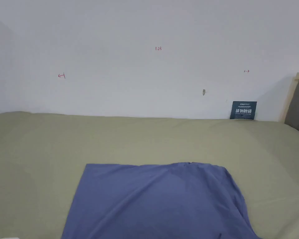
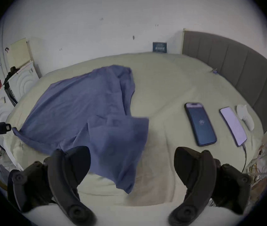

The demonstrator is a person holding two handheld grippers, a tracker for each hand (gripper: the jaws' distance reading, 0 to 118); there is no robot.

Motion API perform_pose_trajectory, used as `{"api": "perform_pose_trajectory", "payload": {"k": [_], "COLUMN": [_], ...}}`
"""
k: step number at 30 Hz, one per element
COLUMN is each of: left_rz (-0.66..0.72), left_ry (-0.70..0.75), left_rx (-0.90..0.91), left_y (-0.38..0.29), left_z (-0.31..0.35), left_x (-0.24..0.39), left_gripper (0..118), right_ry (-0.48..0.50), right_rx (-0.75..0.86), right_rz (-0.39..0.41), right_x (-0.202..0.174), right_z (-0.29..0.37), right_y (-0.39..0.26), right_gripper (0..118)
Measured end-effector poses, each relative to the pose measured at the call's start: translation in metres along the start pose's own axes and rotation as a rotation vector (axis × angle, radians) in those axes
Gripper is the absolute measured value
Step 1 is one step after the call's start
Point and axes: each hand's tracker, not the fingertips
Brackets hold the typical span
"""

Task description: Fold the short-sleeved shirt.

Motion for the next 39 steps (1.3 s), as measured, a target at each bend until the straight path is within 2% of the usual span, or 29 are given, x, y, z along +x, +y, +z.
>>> {"api": "perform_pose_trajectory", "payload": {"k": [3,6,7,8,9,10,12,13,15,18,19,21,22,23,25,28,31,32,33,35,36,38,39], "left_rz": [0.033,0.089,0.106,0.126,0.136,0.135,0.083,0.042,0.029,0.055,0.054,0.035,0.025,0.017,0.009,0.021,0.014,-0.003,-0.014,-0.008,0.006,0.057,0.059], "left_ry": [-0.026,-0.042,-0.064,-0.090,-0.131,-0.159,-0.119,-0.057,-0.081,-0.036,-0.012,0.002,-0.002,-0.002,0.003,-0.043,-0.061,-0.050,-0.027,-0.023,-0.018,-0.040,-0.067], "left_rx": [0.047,0.071,0.070,0.074,0.081,0.077,0.026,0.028,0.017,-0.030,-0.060,-0.091,-0.093,-0.092,-0.078,-0.074,-0.116,-0.144,-0.149,-0.148,-0.145,-0.148,-0.150], "left_y": [0.011,0.018,0.019,0.017,0.014,0.012,0.008,0.005,0.001,-0.009,-0.010,-0.014,-0.015,-0.014,-0.014,-0.010,-0.008,-0.007,-0.007,-0.004,-0.004,-0.007,-0.009], "left_z": [0.017,0.025,0.025,0.025,0.025,0.024,0.018,0.018,0.017,0.009,0.005,-0.003,-0.005,-0.007,-0.010,-0.023,-0.043,-0.050,-0.056,-0.063,-0.064,-0.064,-0.064], "left_x": [0.014,0.031,0.037,0.041,0.044,0.046,0.054,0.056,0.055,0.052,0.052,0.052,0.051,0.051,0.048,0.040,0.038,0.037,0.038,0.037,0.037,0.036,0.037], "left_gripper": [76,76,73,64,45,4,0,0,0,0,0,1,10,30,97,107,106,102,91,28,8,8,8], "right_ry": [-0.015,-0.024,-0.021,-0.013,0.002,0.004,-0.029,-0.009,0.053,-0.006,-0.006,0.037,0.059,0.061,0.055,0.055,0.110,0.109,0.093,0.059,0.048,0.044,0.056], "right_rx": [0.012,0.023,0.010,-0.002,-0.013,-0.019,-0.021,-0.023,-0.059,-0.017,-0.032,-0.059,-0.070,-0.078,-0.078,-0.083,-0.117,-0.117,-0.112,-0.110,-0.114,-0.115,-0.115], "right_rz": [0.003,-0.029,-0.047,-0.054,-0.053,-0.044,-0.020,-0.030,-0.044,0.053,0.061,0.023,-0.007,-0.019,-0.014,-0.021,-0.129,-0.152,-0.140,-0.120,-0.111,-0.103,-0.102], "right_x": [-0.012,-0.028,-0.033,-0.037,-0.042,-0.046,-0.054,-0.055,-0.058,-0.064,-0.065,-0.062,-0.061,-0.060,-0.058,-0.052,-0.039,-0.036,-0.035,-0.031,-0.029,-0.022,-0.018], "right_z": [0.014,0.023,0.025,0.026,0.025,0.021,0.018,0.018,0.016,0.015,0.013,0.010,0.009,0.009,0.009,0.008,0.004,0.003,0.003,0.004,0.003,-0.001,-0.005], "right_y": [0.007,0.012,0.012,0.011,0.009,0.005,-0.004,-0.007,-0.007,-0.010,-0.011,-0.012,-0.014,-0.014,-0.014,-0.016,-0.017,-0.016,-0.016,-0.016,-0.014,-0.011,-0.010], "right_gripper": [105,103,90,67,29,0,0,0,0,0,0,0,0,0,0,0,0,0,0,0,0,4,16]}}
